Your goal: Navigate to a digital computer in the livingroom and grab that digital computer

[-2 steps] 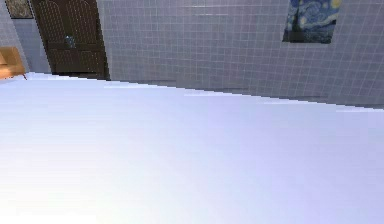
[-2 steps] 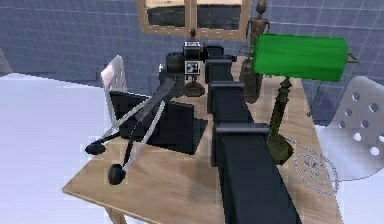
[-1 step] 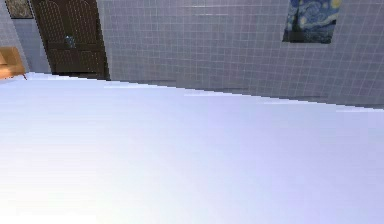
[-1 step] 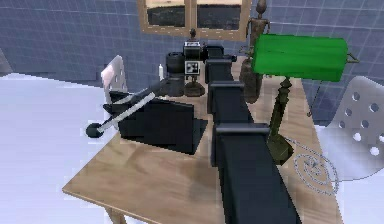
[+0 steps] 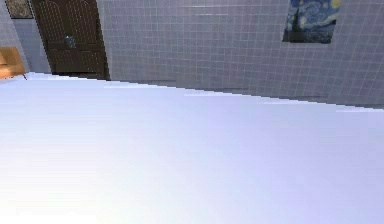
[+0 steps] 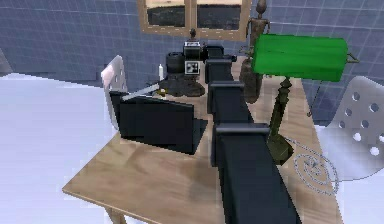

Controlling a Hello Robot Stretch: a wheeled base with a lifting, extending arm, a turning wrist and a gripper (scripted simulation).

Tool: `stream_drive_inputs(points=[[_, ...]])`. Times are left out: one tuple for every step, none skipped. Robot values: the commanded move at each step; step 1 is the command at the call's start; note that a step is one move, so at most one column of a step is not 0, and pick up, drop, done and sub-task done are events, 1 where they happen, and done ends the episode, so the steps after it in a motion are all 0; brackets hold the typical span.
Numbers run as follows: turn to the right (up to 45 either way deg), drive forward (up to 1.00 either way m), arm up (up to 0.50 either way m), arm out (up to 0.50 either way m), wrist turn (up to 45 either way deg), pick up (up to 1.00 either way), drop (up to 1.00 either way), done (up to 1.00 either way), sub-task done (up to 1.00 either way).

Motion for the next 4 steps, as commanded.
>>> stream_drive_inputs(points=[[0.0,0.00,0.00,0.00,45.0,0.00,0.00,0.00,0.00],[0.0,0.00,0.00,0.00,9.0,0.00,0.00,0.00,0.00],[0.0,0.00,-0.30,0.00,0.0,0.00,0.00,0.00,0.00],[0.0,0.00,0.00,0.00,0.0,1.00,0.00,0.00,0.00]])
